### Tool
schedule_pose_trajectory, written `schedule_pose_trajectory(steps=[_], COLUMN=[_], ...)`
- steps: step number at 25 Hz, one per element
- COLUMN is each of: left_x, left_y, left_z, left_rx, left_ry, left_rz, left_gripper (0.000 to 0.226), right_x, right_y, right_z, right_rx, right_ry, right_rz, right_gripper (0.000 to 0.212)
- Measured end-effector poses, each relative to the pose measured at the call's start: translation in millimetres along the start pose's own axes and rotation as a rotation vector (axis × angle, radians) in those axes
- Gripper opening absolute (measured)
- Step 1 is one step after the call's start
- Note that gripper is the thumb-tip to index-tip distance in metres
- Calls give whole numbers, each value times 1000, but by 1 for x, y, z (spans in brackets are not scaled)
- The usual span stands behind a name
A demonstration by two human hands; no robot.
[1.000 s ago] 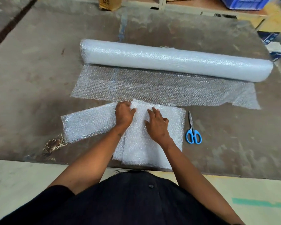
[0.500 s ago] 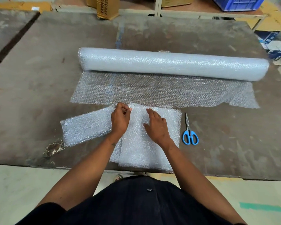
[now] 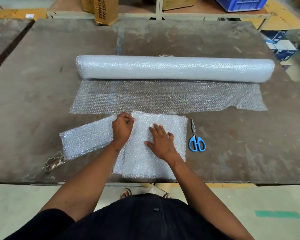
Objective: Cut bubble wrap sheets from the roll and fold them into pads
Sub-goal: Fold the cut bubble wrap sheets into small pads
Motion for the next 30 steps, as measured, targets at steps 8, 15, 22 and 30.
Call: schedule_pose_trajectory(steps=[8,15,22,30], left_x=[-3,3,-15,-43], left_y=[-4,2,48,116], left_z=[0,5,-19,-50], left_rx=[-359,-165,-68,-617], left_ry=[-184,-61,144,-577], left_rz=[-78,-29,141,485], left_gripper=[17,27,26,41], right_x=[5,30,17,5], right_y=[-9,-33,-38,-20], right_z=[-6,-74,-78,-77], right_rx=[18,150,412,415], right_ry=[137,546,448,212], right_rz=[-136,-332,-489,-485], right_gripper=[65,51,31,18])
Point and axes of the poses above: each hand's wrist, its own x-axis towards the middle knuckle, its own y-axis out of the palm, z = x × y, the point moved 2 cm from there along x, towards the middle knuckle, and after that the axes turned 14 degrees about -x, right-handed, at the moved point
